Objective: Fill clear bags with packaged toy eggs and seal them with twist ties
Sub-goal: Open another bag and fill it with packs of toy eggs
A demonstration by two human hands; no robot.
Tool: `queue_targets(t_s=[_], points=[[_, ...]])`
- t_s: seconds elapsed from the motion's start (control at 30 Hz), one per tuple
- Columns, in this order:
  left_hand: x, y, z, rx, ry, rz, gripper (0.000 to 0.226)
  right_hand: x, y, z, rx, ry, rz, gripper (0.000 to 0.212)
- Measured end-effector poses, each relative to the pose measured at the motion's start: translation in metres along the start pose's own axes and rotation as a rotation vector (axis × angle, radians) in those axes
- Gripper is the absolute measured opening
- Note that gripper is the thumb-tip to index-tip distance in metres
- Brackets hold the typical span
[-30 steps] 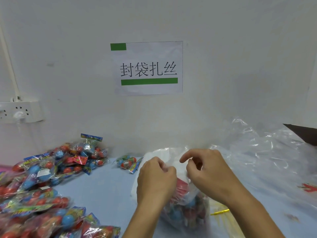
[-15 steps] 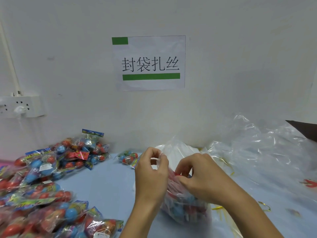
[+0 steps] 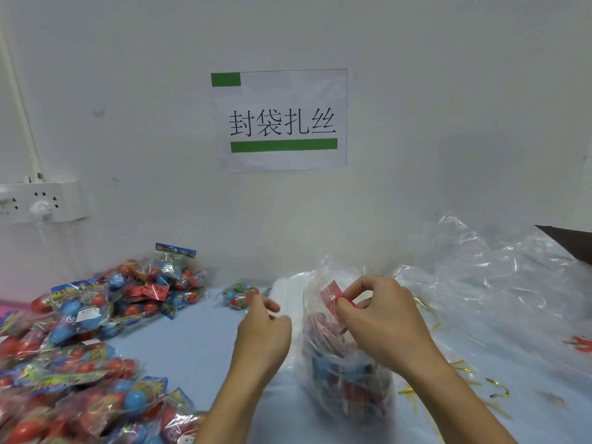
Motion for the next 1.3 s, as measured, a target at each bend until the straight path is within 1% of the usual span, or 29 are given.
queue_targets(t_s=[0.07,0.13,0.17,0.23,0.3,0.37,0.47,0.57,0.67,0.73,0.8,0.87,0.97,1.1,1.2,1.3], points=[[0.009,0.002,0.005,0.22,-0.169,-0.089,0.027,0.0,0.002,0.001,0.015,0.015,-0.005,0.019],[0.013,0.009,0.012,0.403,-0.267,-0.057,0.048,0.0,0.003,0.001,0.027,0.019,0.013,0.02],[0.014,0.012,0.014,0.46,-0.285,-0.026,0.058,0.0,0.004,0.001,0.036,0.016,0.024,0.019],[0.014,0.013,0.014,0.512,-0.262,-0.039,0.068,0.0,0.006,0.001,0.073,0.004,0.038,0.013],[0.014,0.008,0.012,0.542,-0.2,-0.11,0.077,0.0,0.009,0.002,0.118,-0.02,0.035,0.009],[0.012,0.005,0.012,0.591,-0.135,-0.164,0.088,0.002,0.011,0.003,0.154,-0.057,0.036,0.008],[0.009,0.004,0.014,0.688,-0.058,-0.156,0.096,0.006,0.013,0.005,0.224,-0.134,0.005,0.011],[0.012,0.005,0.015,0.799,-0.024,-0.194,0.105,0.011,0.013,0.008,0.283,-0.189,0.01,0.025],[0.01,0.012,0.019,0.903,0.017,-0.106,0.11,0.014,0.015,0.01,0.389,-0.21,0.032,0.052],[0.008,0.016,0.019,0.892,0.063,-0.063,0.103,0.014,0.017,0.011,0.451,-0.2,0.056,0.065],[0.009,0.016,0.013,0.786,0.088,-0.066,0.095,0.01,0.017,0.01,0.474,-0.154,0.025,0.067],[0.013,0.013,0.007,0.717,0.084,-0.099,0.086,0.006,0.015,0.009,0.463,-0.116,-0.022,0.057],[0.019,0.012,0.005,0.713,0.013,-0.106,0.081,0.002,0.011,0.006,0.384,-0.122,-0.013,0.039],[0.025,0.01,0.004,0.71,-0.068,-0.127,0.091,-0.002,0.01,0.004,0.303,-0.192,0.083,0.028],[0.028,0.009,0.001,0.685,-0.047,-0.174,0.094,-0.003,0.006,0.003,0.262,-0.233,0.191,0.025],[0.029,0.009,-0.001,0.654,-0.011,-0.194,0.09,-0.006,0.002,0.002,0.285,-0.24,0.232,0.022]])
Point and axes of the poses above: each hand's wrist, its own z-axis away from the middle knuckle, its own y-axis out of the palm, x = y × z, the point moved 4 cm from there along -z, towards the middle knuckle, and after that the axes turned 11 degrees about z, right-handed, at the moved point
